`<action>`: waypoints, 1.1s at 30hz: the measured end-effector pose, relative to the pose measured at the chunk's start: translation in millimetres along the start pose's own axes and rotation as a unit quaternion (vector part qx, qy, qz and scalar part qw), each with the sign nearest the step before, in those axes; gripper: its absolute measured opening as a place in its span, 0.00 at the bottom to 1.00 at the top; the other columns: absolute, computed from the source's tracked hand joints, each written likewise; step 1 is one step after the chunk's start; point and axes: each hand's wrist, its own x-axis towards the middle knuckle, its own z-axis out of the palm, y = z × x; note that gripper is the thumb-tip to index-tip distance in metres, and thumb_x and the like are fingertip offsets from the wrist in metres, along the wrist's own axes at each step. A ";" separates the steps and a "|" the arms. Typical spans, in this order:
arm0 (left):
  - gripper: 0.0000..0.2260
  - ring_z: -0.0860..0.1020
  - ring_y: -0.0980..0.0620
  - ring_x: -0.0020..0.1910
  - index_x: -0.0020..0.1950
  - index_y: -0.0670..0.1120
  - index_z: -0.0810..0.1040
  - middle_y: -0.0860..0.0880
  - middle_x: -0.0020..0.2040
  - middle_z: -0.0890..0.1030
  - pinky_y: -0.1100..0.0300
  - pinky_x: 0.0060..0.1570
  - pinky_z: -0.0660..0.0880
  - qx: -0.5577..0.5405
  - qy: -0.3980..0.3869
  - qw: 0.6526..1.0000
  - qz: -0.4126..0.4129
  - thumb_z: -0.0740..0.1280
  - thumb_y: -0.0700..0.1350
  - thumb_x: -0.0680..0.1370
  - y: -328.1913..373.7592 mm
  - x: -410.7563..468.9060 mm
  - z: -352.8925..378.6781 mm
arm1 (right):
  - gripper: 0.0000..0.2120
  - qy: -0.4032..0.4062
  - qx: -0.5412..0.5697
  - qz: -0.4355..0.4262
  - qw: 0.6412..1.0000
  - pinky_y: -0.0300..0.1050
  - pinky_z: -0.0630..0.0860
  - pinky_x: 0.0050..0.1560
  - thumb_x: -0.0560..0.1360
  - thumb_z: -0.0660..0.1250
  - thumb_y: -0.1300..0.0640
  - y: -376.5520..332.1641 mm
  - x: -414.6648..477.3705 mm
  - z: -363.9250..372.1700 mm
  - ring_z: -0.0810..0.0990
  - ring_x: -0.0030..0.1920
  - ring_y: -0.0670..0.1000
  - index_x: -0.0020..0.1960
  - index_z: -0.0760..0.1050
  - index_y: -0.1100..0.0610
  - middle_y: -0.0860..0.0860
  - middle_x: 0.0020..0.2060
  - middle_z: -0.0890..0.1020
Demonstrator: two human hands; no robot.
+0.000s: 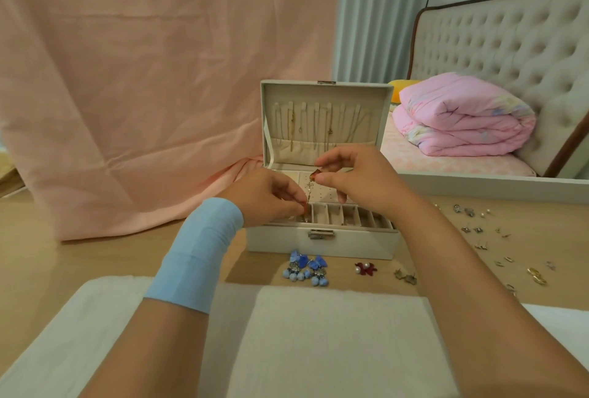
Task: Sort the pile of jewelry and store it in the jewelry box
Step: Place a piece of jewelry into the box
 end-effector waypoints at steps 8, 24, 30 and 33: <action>0.03 0.79 0.62 0.40 0.46 0.55 0.86 0.59 0.38 0.83 0.66 0.47 0.76 0.062 -0.027 0.998 -0.015 0.75 0.48 0.73 2.0 -1.7 1.5 | 0.06 0.015 -0.032 -0.017 0.999 0.32 0.74 0.30 0.75 0.75 0.58 5.4 -0.6 0.2 0.76 0.25 0.35 0.51 0.84 0.50 0.45 0.44 0.85; 0.03 0.76 0.64 0.37 0.46 0.55 0.83 0.59 0.42 0.81 0.74 0.33 0.66 0.136 0.030 0.990 -0.025 0.74 0.50 0.73 4.6 -2.0 -2.0 | 0.04 -0.101 -0.251 -0.038 0.962 0.49 0.80 0.53 0.75 0.73 0.52 5.6 -4.9 22.5 0.81 0.48 0.42 0.46 0.86 0.43 0.40 0.45 0.85; 0.06 0.78 0.59 0.41 0.46 0.52 0.84 0.55 0.41 0.83 0.67 0.42 0.74 0.114 0.013 0.993 -0.019 0.75 0.51 0.72 7.8 -0.1 5.4 | 0.04 -0.086 -0.281 -0.027 0.956 0.49 0.79 0.51 0.78 0.70 0.52 10.1 -3.2 23.4 0.81 0.47 0.46 0.49 0.84 0.45 0.43 0.45 0.84; 0.02 0.78 0.57 0.40 0.45 0.52 0.84 0.54 0.41 0.83 0.62 0.45 0.76 0.121 0.022 0.992 -0.021 0.74 0.49 0.74 6.0 1.7 6.7 | 0.05 -0.080 -0.286 -0.026 0.955 0.47 0.79 0.48 0.78 0.70 0.49 13.0 -4.5 26.3 0.80 0.45 0.45 0.48 0.84 0.47 0.42 0.42 0.82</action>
